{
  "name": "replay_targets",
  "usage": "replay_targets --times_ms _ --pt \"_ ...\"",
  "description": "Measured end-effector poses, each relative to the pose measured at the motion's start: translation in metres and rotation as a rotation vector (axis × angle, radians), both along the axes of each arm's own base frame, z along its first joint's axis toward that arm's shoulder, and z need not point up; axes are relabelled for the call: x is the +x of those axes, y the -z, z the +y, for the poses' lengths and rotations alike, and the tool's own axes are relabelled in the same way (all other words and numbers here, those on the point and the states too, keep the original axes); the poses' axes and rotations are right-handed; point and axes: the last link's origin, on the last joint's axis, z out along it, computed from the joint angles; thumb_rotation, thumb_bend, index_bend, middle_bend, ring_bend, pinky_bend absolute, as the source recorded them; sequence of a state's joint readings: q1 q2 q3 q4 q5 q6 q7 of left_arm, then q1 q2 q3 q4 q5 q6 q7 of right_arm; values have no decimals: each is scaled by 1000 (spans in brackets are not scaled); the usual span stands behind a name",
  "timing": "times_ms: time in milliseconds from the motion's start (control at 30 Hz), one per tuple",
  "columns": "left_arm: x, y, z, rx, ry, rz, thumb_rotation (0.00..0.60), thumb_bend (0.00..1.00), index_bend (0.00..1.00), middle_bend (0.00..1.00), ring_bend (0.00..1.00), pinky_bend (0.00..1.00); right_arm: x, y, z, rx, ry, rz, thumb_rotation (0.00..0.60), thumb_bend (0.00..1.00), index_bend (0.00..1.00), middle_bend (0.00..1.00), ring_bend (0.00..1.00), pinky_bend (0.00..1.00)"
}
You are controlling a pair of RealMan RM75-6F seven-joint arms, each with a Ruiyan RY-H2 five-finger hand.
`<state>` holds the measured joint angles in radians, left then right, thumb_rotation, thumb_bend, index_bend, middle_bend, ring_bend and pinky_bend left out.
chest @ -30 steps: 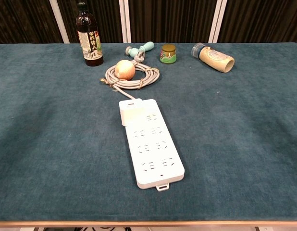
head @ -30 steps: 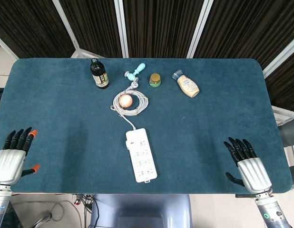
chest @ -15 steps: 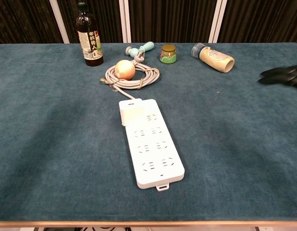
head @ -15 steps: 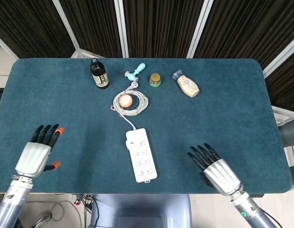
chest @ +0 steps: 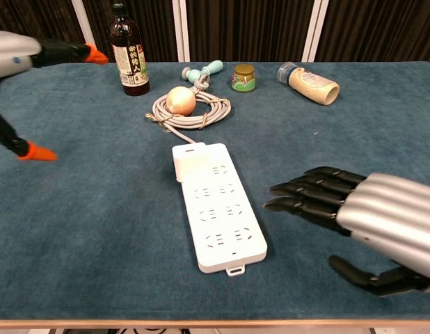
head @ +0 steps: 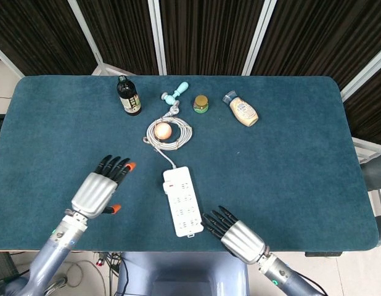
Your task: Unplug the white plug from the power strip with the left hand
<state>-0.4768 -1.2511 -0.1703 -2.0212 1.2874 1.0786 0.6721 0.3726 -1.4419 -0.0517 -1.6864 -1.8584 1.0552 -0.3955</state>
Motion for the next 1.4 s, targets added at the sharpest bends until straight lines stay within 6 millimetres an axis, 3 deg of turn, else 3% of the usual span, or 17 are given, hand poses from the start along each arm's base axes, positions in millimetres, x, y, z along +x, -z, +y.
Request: replay_targets --times_ms 300,733,1067,1400 --pt "32 28 15 -78 42 9 600 0 53 39 0 0 18 31 -7 44 -2 6 600 711 0 0 0 67" --pt "54 62 31 -151 66 30 600 0 74 63 0 0 37 66 -17 67 -9 20 600 711 0 0 0 67" --pt "63 78 40 -183 85 53 600 0 108 86 0 0 37 78 -18 77 9 41 600 711 0 0 0 67" --pt "72 94 44 -227 107 74 600 0 168 183 15 20 33 84 -15 87 24 51 600 711 0 0 0 72"
